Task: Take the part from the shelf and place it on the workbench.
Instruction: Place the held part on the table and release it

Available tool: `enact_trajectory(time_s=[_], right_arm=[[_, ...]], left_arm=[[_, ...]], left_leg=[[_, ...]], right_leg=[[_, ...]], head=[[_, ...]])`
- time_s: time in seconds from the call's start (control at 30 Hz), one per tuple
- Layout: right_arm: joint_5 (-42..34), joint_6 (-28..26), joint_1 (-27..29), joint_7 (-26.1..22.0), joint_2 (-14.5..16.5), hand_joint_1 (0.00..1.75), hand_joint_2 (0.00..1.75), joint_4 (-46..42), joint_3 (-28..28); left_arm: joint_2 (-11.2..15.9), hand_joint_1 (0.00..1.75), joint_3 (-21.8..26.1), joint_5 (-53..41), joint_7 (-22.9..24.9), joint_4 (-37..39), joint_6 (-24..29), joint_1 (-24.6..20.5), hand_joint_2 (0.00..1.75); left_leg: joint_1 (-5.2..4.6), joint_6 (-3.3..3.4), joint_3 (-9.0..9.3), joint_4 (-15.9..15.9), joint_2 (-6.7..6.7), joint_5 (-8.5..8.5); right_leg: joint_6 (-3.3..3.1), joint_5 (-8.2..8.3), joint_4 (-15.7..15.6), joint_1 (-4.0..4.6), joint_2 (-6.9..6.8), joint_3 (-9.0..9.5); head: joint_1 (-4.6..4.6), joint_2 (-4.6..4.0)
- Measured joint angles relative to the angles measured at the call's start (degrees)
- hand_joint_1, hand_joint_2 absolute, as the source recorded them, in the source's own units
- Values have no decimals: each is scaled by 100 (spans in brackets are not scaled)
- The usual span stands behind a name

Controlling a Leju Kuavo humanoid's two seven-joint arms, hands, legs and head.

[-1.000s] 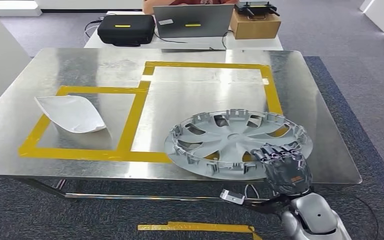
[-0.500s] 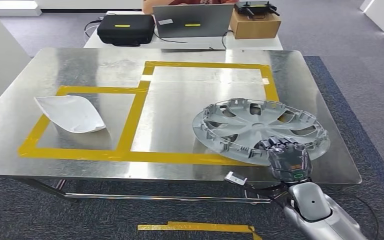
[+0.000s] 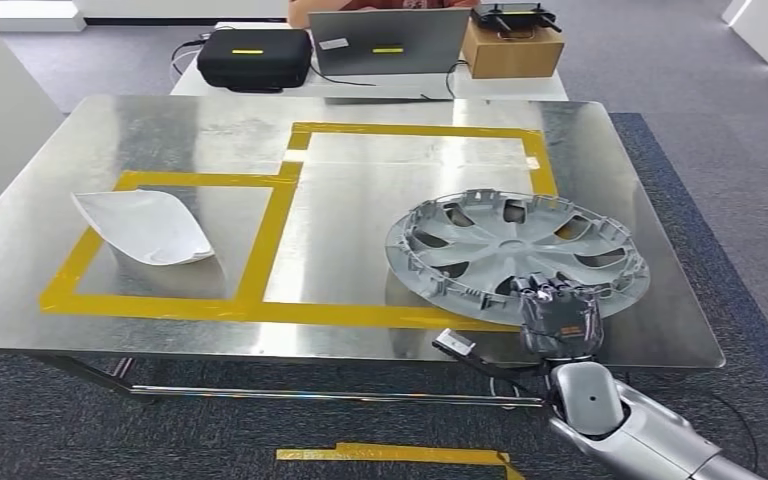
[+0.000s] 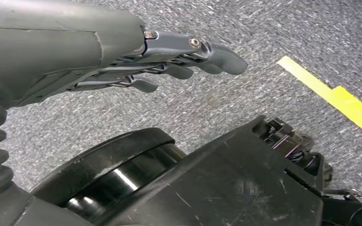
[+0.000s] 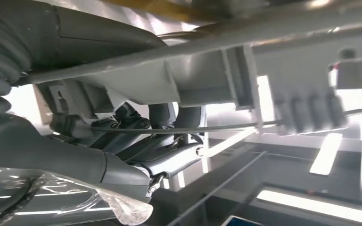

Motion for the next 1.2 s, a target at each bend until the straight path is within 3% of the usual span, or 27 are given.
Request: enact_trajectory(time_s=[0.1,0.17,0.23,0.3,0.37,0.63,0.93,1.2], right_arm=[[-2,0,-99,27,-108,0,175,92,251],[-2,0,-143,36,-156,0,175,131,360],[-2,0,-187,40,-186,0,175,160,459],[-2,0,-235,40,-208,0,87,177,537],[-2,0,-292,40,-225,0,0,190,604],[0,-2,-493,40,-237,0,0,207,842],[3,-2,-1235,40,-237,0,0,86,1411],[3,-2,-1536,40,-237,0,0,11,1649]], left_arm=[[7,0,0,0,0,0,-27,2,175],[10,0,-1,0,0,0,-81,2,175],[15,0,-1,3,4,0,-130,2,87],[18,0,-1,8,23,0,-115,3,0],[21,0,-1,5,49,0,-91,4,0],[22,0,-2,-68,109,0,-93,1,0],[20,0,-2,-126,121,0,-97,-1,0],[20,0,-2,-129,122,0,-99,-1,0]], left_leg=[[0,0,-2,0,-1,-1],[0,1,-3,0,-1,-1],[0,1,-4,0,0,-2],[0,1,-5,-1,0,-1],[0,0,-5,-1,0,-1],[0,0,-7,-1,1,0],[0,0,-7,0,0,3],[0,0,-7,0,0,3]], right_leg=[[-1,-1,0,0,1,-2],[-1,-1,0,0,1,-3],[-1,-1,0,0,1,-4],[-1,-1,0,0,1,-6],[-1,-1,0,0,2,-7],[-1,0,1,0,3,-6],[-1,2,1,1,2,-7],[-1,2,1,0,3,-7]], head=[[0,0],[0,0],[0,0],[0,0],[0,0],[0,0],[0,0],[0,0]])
